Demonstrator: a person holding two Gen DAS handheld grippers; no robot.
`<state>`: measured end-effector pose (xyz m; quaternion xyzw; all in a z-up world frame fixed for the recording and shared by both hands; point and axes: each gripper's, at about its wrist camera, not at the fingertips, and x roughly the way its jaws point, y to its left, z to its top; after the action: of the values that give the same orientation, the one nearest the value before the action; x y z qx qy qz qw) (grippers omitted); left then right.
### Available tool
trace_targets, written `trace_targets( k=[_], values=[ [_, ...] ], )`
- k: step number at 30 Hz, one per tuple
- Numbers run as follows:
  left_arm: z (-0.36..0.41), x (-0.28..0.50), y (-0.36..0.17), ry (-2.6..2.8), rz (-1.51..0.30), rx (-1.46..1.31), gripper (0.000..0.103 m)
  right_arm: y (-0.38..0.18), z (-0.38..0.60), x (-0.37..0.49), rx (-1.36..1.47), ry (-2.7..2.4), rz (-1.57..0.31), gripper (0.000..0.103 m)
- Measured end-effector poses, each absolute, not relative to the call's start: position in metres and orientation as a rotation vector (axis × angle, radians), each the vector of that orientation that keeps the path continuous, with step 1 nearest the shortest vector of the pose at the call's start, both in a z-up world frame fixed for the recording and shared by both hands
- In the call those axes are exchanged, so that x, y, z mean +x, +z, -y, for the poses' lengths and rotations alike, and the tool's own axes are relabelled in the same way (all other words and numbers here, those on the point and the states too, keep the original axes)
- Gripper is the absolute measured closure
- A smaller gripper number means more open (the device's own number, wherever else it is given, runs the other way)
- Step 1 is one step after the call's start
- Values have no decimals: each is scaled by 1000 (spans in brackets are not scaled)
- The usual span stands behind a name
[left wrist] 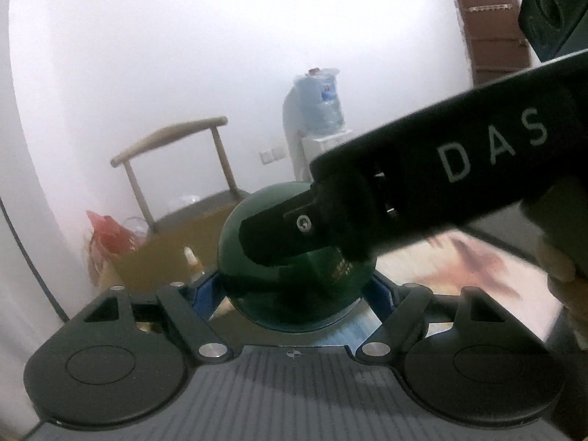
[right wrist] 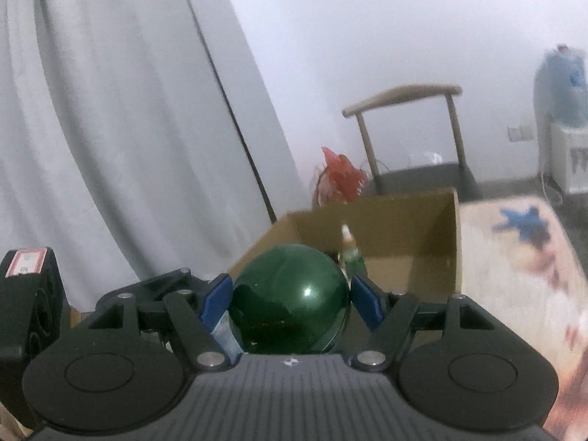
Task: Organize rigid objects
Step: 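Carry the green ball over the box and lower it inside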
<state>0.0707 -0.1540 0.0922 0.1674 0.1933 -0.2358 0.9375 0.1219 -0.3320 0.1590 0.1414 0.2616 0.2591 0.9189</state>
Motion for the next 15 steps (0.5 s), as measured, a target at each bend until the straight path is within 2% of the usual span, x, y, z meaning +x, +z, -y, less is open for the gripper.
trace_targets(
  k=[6, 15],
  values=[
    [166, 147, 111, -484, -537, 272, 23, 175, 332, 199, 226, 535, -623, 29],
    [156, 261, 82, -456, -857, 49, 23, 136, 321, 324, 200, 554, -889, 28]
  ],
)
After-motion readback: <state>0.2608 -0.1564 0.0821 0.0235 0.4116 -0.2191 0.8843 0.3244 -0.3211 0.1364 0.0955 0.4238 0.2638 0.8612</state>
